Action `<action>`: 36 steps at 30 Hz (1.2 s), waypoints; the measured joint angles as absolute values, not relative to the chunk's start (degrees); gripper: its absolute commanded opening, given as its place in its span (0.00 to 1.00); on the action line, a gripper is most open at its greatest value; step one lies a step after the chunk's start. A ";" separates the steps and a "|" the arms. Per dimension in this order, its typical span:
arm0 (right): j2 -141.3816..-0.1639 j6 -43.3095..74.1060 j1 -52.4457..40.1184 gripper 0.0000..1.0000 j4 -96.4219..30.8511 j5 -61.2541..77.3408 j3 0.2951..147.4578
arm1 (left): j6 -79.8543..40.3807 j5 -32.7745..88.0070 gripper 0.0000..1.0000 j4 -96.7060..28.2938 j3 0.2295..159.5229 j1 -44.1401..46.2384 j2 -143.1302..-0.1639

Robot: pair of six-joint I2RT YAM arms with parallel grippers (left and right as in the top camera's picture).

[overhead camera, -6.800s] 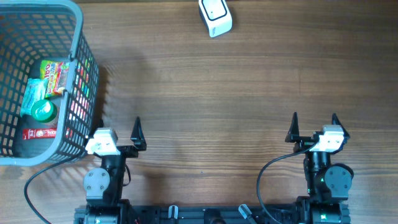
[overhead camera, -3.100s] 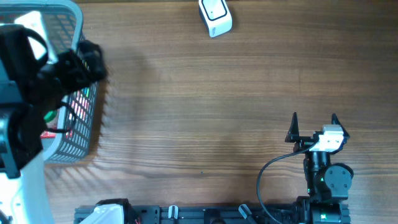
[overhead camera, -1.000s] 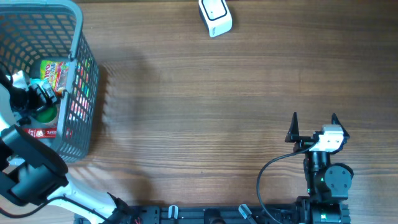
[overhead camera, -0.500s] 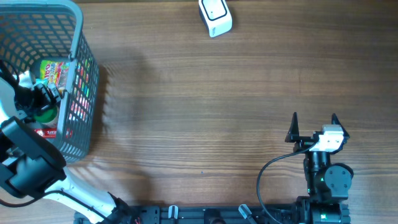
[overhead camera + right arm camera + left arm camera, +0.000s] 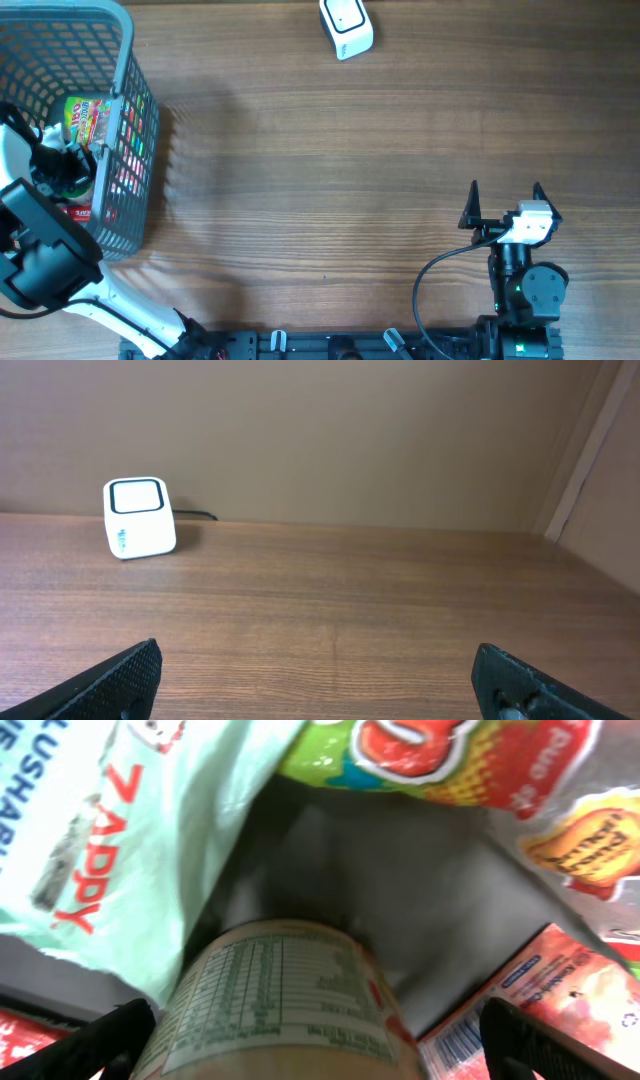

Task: Scan the item barcode
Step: 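Lower the left gripper into the basket and grasp the green-lidded jar, then lift the jar out and place it on the table near the scanner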

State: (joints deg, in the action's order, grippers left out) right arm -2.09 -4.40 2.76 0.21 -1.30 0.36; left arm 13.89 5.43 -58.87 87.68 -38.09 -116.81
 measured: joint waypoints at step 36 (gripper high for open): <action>-2.20 -4.43 2.76 1.00 0.23 -1.32 0.36 | 9.96 36.10 0.62 -81.84 128.70 -37.98 -112.03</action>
